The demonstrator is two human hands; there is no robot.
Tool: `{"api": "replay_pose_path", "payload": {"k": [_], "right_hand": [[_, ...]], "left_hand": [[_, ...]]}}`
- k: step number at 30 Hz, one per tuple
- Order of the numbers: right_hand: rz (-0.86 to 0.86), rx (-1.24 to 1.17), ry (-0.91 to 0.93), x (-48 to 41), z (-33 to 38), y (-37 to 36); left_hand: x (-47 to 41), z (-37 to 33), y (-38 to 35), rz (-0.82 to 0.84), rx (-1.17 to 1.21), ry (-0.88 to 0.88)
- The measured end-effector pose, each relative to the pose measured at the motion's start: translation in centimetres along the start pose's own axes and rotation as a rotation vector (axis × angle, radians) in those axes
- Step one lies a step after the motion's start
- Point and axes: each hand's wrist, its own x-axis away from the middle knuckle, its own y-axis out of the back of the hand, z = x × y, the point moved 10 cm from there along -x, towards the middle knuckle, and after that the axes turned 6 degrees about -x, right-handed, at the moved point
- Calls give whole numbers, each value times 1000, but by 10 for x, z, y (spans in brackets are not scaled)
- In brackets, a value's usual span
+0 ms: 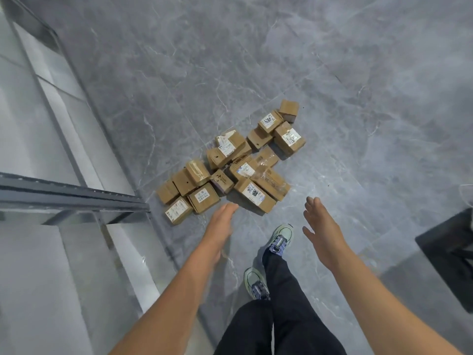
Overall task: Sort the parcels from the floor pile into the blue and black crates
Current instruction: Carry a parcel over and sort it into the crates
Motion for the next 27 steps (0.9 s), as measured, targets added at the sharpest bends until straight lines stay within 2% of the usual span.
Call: {"api": "replay_pose_path", "payload": {"k": [5,13,19,27], "right_hand": [[-11,-6,-103,-68,-8,6],[-119,-71,-187,-189,-34,37],[-212,-154,-227,-304,-86,64],[-285,-177,-335,-457,-196,84]], "left_hand": [[-57,-7,-8,0,-119,80],[-190,-30,-66,107,-328,117],[-322,-28,-125,224,-553,40],[-485,31,-171,281,-772,46]]}}
